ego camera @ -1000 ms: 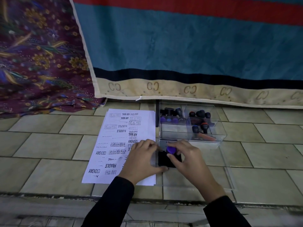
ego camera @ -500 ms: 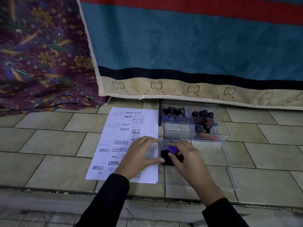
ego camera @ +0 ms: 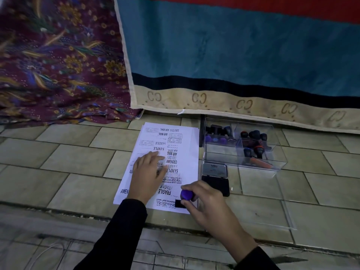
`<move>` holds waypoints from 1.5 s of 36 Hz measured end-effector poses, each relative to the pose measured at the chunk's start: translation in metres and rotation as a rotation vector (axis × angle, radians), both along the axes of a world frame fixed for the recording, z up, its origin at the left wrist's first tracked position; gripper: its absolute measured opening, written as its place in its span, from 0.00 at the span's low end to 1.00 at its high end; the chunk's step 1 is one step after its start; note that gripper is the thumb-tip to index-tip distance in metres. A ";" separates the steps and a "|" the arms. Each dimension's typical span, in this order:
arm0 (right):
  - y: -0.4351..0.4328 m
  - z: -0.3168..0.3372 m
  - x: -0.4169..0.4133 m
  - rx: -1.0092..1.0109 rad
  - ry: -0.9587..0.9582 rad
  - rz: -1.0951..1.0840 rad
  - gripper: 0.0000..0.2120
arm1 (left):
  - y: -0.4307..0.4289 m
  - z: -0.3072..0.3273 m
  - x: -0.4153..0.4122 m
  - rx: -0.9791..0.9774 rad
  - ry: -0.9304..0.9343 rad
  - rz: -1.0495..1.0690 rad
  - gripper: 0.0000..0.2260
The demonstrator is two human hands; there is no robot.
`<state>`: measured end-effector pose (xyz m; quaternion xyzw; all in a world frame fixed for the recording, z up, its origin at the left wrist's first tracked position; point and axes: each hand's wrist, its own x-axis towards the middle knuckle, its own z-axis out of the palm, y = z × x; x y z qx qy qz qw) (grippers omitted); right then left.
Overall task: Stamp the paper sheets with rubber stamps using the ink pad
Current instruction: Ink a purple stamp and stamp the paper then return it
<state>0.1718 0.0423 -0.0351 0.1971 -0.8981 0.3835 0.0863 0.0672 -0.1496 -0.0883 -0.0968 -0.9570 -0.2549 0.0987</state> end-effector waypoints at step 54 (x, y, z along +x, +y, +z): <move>0.053 0.002 -0.013 0.096 0.103 -0.242 0.15 | 0.073 0.010 0.021 0.024 0.039 -0.476 0.31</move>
